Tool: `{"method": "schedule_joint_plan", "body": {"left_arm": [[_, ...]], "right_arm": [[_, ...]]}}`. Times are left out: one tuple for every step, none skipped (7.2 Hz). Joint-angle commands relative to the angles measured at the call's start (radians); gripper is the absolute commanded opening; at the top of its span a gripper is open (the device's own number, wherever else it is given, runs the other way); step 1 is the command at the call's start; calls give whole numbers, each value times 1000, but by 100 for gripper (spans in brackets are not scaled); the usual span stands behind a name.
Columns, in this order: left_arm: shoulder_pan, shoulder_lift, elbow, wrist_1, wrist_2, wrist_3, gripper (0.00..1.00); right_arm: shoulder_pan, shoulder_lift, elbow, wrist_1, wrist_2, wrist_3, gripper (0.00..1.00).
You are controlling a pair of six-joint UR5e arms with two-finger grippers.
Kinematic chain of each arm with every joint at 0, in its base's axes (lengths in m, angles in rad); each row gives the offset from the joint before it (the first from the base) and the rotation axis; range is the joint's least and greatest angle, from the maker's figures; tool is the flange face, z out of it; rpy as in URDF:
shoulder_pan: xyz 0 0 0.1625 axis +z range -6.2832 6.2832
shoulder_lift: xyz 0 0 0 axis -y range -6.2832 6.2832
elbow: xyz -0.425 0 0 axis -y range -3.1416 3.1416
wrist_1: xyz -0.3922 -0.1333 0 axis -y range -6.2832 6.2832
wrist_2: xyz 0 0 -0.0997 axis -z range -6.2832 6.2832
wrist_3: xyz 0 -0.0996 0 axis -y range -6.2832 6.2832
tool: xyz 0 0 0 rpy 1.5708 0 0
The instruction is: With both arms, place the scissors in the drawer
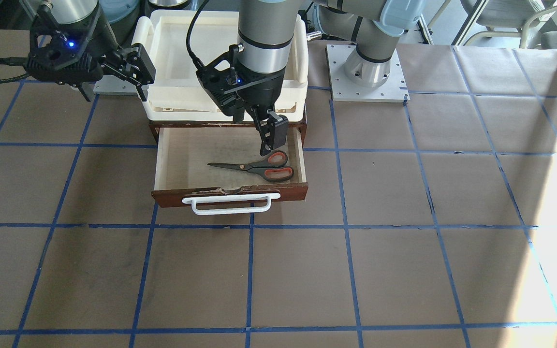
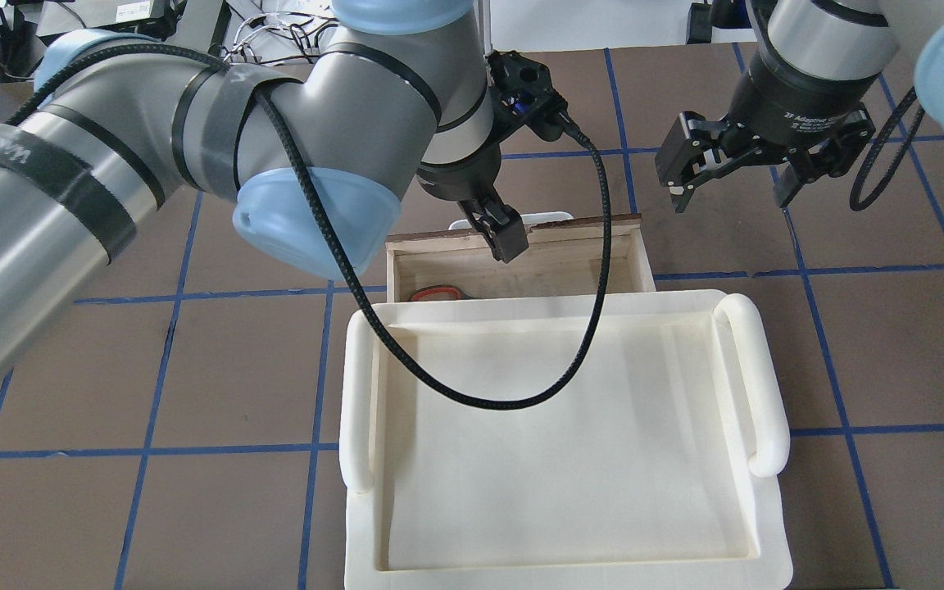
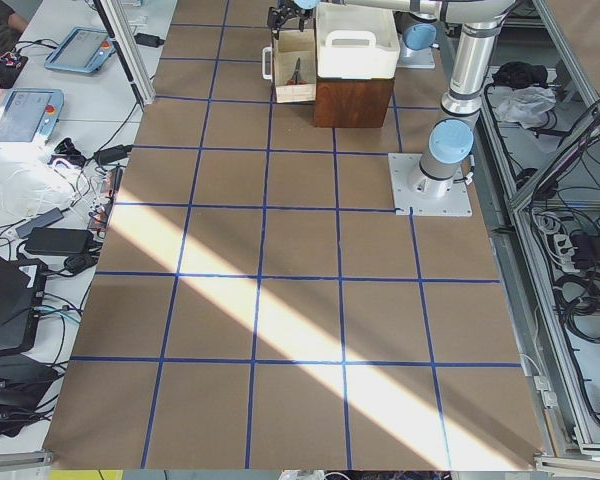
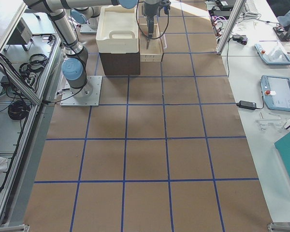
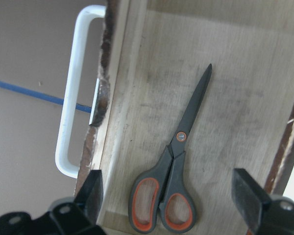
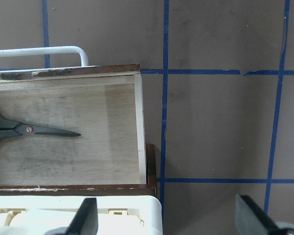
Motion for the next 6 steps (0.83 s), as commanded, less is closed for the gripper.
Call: {"method": "schedule_joint_plan", "body": {"left_arm": [[90,56,25,-105,2,-202,100],[127,75,25,-138,0,-268,100],[179,79,24,-143,-4,-342,100],[264,79,24,-143,-3,-364,100],[352,78,21,-141,-3,-353,100],[422,79,21,-141,-7,-350,100]], "right_arm": [[0,0,0,-6,2,0,100],[0,0,0,-6,1,0,100],[0,0,0,-6,2,2,100],[0,0,0,-11,1,-3,100],[0,0,0,-55,1,0,100],[0,2,0,-77,2,-1,100]]}}
